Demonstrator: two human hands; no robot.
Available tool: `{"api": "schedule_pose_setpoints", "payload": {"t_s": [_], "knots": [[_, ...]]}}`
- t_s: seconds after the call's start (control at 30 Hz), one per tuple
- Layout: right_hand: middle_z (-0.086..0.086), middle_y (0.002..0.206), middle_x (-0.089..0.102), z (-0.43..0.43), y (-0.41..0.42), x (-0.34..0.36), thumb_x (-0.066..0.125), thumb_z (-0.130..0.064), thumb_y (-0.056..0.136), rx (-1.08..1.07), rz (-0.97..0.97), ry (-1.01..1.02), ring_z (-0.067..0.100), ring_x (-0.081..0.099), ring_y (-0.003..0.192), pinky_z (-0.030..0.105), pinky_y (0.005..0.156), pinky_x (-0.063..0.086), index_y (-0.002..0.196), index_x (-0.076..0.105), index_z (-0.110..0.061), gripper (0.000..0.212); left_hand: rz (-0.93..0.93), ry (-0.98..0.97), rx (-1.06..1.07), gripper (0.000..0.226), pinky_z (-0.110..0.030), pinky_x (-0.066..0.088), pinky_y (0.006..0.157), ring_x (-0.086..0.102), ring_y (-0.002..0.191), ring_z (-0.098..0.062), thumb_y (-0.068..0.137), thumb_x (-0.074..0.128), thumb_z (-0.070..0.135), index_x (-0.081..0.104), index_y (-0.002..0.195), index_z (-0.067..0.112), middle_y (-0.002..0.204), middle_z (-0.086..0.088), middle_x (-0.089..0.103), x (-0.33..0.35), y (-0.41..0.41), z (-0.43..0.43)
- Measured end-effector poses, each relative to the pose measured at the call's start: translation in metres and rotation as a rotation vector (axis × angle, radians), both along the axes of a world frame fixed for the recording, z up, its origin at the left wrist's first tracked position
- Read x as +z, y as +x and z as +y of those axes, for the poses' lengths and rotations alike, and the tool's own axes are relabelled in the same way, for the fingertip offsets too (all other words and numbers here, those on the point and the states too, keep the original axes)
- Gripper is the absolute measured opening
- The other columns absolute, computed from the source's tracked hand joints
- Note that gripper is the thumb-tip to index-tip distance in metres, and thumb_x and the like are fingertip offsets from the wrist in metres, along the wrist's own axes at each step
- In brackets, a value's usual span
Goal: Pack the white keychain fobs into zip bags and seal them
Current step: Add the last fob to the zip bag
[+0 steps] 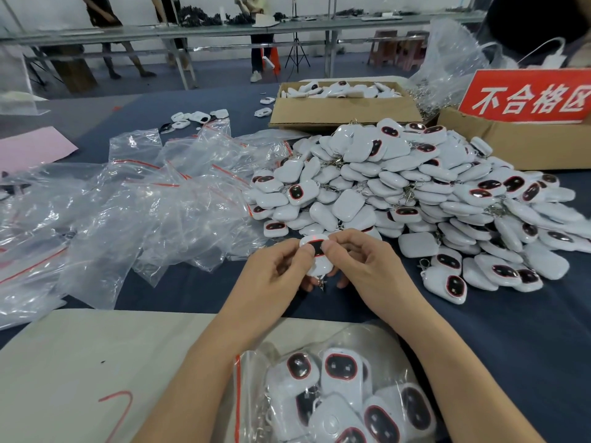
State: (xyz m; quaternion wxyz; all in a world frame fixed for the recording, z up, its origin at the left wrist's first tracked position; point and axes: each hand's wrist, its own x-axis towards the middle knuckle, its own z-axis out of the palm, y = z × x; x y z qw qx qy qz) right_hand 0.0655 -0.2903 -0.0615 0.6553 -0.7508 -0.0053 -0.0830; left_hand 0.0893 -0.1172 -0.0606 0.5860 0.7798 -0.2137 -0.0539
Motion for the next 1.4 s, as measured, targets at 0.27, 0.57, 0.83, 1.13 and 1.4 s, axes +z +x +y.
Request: {"api": "schedule_pose_setpoints", "payload": {"t_s": [0.27, 0.57, 0.83, 1.13, 1.4], "knots": [[-0.011, 0.065, 0.069, 0.0, 0.002, -0.003, 0.065, -0.024, 0.095, 0.012, -0.004, 0.054, 0.0, 0.062, 0.058, 0.014, 0.054, 0.049, 0.091, 0.07, -0.022, 0.006, -0.018, 0.035, -0.021, 0.023, -0.061, 0.05, 0.08, 0.059, 0.085, -0.04, 0.092, 0.062, 0.038, 0.067, 0.1, 0.017, 0.091, -0.02, 0.064, 0.003, -0.003, -0.001], [-0.011, 0.064, 0.068, -0.002, 0.002, -0.005, 0.063, -0.025, 0.096, 0.031, -0.015, 0.03, -0.001, 0.061, 0.06, 0.014, 0.057, 0.049, 0.093, 0.07, -0.021, 0.008, -0.034, 0.06, -0.033, 0.008, -0.052, 0.05, 0.076, 0.058, 0.083, -0.032, 0.095, 0.062, 0.032, 0.067, 0.101, 0.03, 0.085, -0.006, 0.065, 0.001, -0.001, 0.0], [-0.012, 0.064, 0.067, -0.002, 0.003, -0.007, 0.062, -0.024, 0.097, 0.028, -0.004, 0.024, 0.002, 0.062, 0.062, 0.017, 0.058, 0.051, 0.094, 0.069, -0.02, 0.009, -0.035, 0.059, -0.026, 0.008, -0.056, 0.048, 0.075, 0.053, 0.074, -0.029, 0.095, 0.062, 0.032, 0.066, 0.095, 0.025, 0.084, -0.015, 0.06, 0.004, -0.002, -0.002], [-0.011, 0.102, 0.071, -0.001, 0.0, -0.004, 0.065, -0.026, 0.095, 0.015, -0.039, 0.084, 0.009, 0.071, 0.084, 0.022, 0.062, 0.056, 0.11, 0.064, -0.037, 0.018, -0.146, 0.076, 0.127, 0.011, -0.03, 0.054, 0.077, 0.063, 0.087, -0.005, 0.099, 0.063, 0.032, 0.066, 0.109, 0.03, 0.099, 0.012, 0.065, -0.004, 0.001, -0.003], [0.002, 0.103, 0.076, -0.002, -0.002, -0.001, 0.063, -0.007, 0.095, 0.044, -0.094, 0.15, 0.022, 0.071, 0.102, 0.032, 0.097, 0.055, 0.095, 0.072, -0.019, 0.015, -0.323, 0.122, 0.139, 0.011, -0.023, 0.051, 0.086, 0.066, 0.1, -0.006, 0.098, 0.067, 0.025, 0.068, 0.108, 0.03, 0.104, 0.018, 0.069, -0.007, -0.001, -0.001]]}}
